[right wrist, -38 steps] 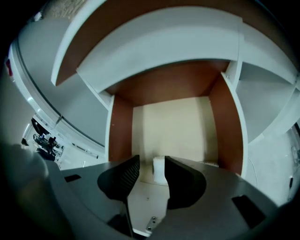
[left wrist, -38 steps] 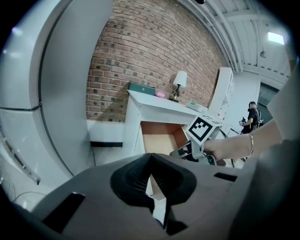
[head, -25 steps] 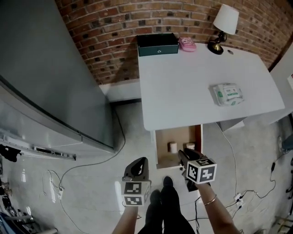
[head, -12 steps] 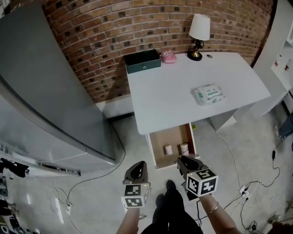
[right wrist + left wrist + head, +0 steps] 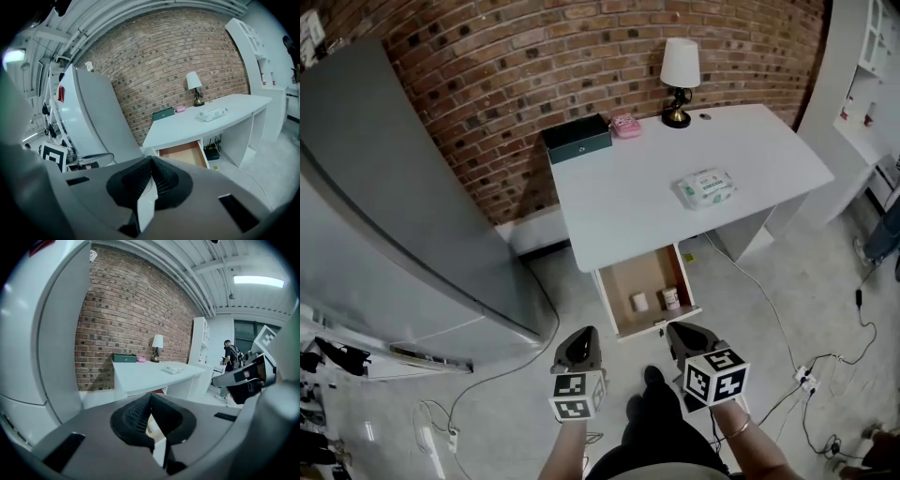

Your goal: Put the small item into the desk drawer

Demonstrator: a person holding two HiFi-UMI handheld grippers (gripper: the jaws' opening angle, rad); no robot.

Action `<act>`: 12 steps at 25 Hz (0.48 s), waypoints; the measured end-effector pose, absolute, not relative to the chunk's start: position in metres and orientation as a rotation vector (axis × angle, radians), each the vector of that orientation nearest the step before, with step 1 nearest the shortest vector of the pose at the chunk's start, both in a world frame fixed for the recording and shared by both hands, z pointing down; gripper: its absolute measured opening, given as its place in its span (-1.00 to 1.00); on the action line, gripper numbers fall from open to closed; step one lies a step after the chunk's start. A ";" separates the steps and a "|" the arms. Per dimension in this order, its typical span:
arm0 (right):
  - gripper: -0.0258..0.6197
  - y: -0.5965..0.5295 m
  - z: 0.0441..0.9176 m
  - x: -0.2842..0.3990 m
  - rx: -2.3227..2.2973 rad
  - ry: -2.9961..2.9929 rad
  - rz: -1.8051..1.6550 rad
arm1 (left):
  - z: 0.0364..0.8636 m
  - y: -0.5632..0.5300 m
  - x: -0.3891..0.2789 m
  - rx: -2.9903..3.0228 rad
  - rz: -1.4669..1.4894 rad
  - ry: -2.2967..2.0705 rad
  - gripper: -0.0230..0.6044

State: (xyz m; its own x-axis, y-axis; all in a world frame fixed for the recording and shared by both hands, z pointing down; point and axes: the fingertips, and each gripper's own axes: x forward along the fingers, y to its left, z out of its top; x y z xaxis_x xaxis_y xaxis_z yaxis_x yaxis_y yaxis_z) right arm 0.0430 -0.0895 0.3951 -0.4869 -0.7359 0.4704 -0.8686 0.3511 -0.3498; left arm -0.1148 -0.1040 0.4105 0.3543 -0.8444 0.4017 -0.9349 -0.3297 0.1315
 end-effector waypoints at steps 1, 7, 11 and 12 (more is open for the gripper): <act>-0.90 -0.085 0.391 0.044 1.447 -2.389 0.833 | 0.406 -0.101 -0.114 2.291 0.369 -1.569 -0.86; -0.90 -0.062 0.369 0.048 1.471 -2.429 0.832 | 0.382 -0.084 -0.109 2.342 0.349 -1.554 -0.86; -0.90 -0.049 0.360 0.051 1.500 -2.440 0.807 | 0.372 -0.071 -0.108 2.359 0.342 -1.548 -0.86; -0.90 -0.048 0.357 0.053 1.509 -2.442 0.797 | 0.370 -0.069 -0.107 2.362 0.341 -1.545 -0.86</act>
